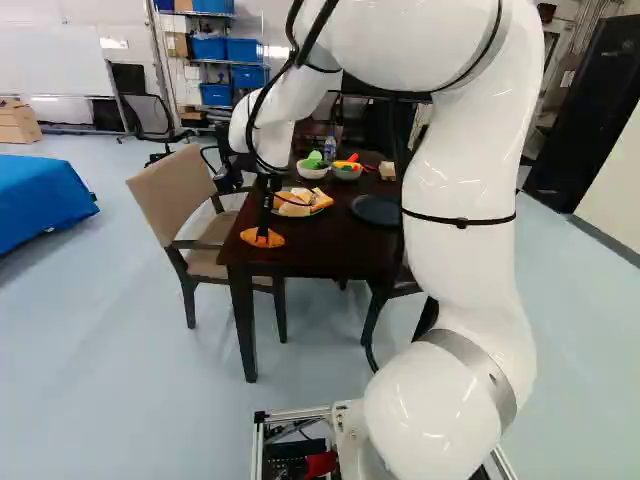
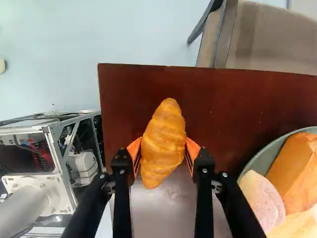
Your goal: Move the croissant to the empty plate
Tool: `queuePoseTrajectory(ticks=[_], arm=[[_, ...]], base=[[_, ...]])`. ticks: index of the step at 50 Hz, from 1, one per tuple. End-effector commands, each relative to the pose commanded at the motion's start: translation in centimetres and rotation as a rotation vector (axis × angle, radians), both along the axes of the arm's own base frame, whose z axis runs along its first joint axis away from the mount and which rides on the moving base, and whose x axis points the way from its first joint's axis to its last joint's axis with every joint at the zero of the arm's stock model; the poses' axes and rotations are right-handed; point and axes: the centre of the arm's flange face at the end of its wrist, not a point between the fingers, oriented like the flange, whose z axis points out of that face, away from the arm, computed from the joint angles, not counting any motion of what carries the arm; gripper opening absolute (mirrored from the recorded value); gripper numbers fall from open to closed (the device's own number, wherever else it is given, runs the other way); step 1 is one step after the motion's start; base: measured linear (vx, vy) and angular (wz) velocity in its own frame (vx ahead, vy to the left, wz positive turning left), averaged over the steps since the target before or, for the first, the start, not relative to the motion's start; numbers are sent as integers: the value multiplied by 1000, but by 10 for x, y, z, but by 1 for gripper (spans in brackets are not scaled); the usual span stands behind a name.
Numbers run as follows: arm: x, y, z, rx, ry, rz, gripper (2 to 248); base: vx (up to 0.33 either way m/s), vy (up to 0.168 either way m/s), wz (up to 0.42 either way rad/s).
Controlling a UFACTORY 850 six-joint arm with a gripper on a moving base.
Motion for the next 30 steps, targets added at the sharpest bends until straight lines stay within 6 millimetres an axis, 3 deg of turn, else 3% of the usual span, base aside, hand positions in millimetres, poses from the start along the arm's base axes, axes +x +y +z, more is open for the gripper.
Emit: queuePoseTrajectory(ticks=[17,30], arm=[[0,-6,21,15,-34,-9,131],[4,-25,40,21,-39,-42,131]], base=[[0,0,0],[0,0,0]])
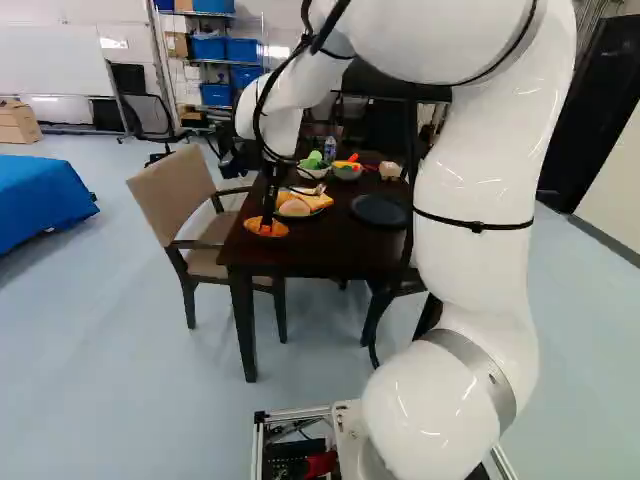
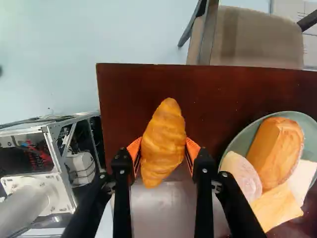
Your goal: Move the croissant to the empty plate
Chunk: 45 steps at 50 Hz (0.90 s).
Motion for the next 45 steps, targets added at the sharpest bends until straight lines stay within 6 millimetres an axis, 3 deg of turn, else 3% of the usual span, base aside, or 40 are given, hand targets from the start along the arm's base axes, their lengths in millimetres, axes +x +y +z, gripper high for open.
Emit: queuePoseTrajectory(ticks=[45], arm=[[15,-99,66,20,-30,-172,131]], base=[[0,0,0]])
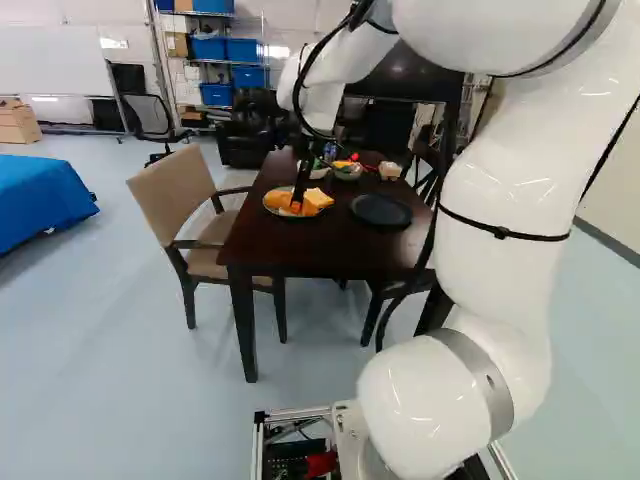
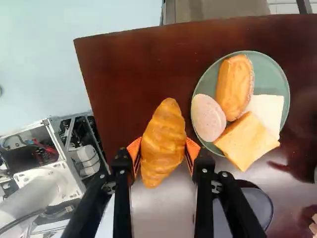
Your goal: Move the croissant to the empty plate
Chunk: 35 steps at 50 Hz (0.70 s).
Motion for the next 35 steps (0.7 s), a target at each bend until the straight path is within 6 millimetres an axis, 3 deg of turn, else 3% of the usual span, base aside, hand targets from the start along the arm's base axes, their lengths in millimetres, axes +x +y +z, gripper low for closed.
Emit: queuePoseTrajectory(ticks=[35], arm=[[24,-70,5,1,11,-130,131]], base=[[0,0,0]])
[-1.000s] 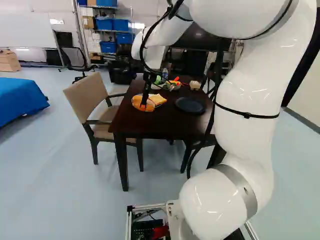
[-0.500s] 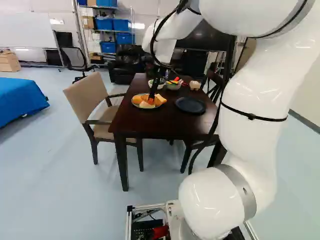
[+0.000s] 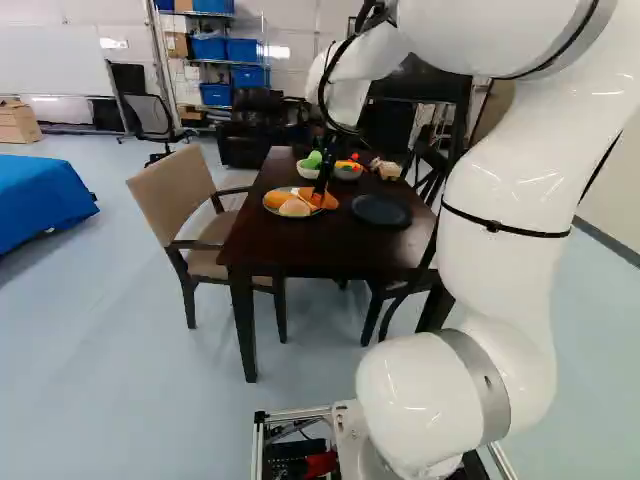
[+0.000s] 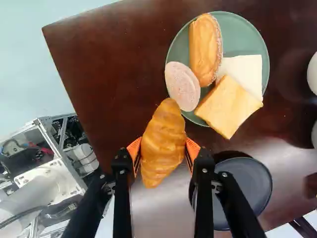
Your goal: Move the croissant to the empty plate
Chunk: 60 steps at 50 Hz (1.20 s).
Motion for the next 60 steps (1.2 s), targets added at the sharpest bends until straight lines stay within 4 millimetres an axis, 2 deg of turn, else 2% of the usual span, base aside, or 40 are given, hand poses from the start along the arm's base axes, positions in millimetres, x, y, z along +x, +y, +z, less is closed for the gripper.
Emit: queuePoseTrajectory(ticks=[32,60], arm=[[35,-61,0,0,-17,-108,131],[50,-117,0,-1,-30,-201,131]], base=[[0,0,0],[0,0,0]])
